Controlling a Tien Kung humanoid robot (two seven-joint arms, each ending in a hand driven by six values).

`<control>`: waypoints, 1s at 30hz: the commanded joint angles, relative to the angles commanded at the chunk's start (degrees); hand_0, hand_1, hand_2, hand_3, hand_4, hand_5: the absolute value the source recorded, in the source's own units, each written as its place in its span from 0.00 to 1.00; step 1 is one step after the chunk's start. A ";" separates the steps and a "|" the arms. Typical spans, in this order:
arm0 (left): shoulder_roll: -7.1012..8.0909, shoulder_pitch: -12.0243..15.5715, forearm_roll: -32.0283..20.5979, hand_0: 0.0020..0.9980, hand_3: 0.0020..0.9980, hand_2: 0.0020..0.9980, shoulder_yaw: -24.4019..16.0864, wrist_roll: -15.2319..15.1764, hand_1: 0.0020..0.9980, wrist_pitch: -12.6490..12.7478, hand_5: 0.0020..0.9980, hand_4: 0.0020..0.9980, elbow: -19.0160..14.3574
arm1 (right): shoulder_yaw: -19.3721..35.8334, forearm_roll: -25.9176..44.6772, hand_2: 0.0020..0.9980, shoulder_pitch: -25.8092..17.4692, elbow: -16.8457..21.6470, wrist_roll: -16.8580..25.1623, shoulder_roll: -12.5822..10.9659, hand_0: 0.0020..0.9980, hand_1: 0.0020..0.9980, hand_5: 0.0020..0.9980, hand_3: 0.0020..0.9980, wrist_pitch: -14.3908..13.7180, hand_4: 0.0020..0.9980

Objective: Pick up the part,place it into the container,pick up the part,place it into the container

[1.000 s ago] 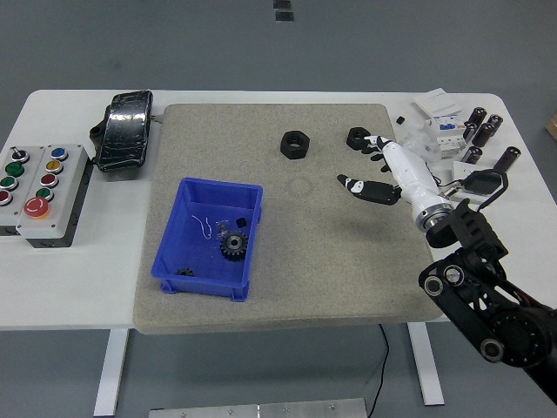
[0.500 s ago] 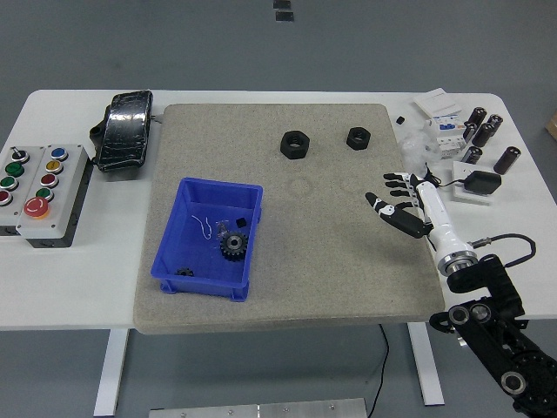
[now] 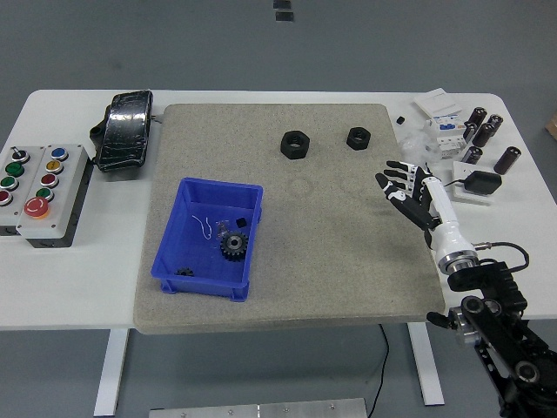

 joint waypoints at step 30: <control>-0.35 -0.05 0.51 0.62 0.63 0.55 -0.59 -0.04 0.56 0.14 0.34 0.70 0.00 | 2.79 11.82 0.91 -0.56 0.50 6.40 0.38 0.88 0.87 1.00 0.90 11.19 1.00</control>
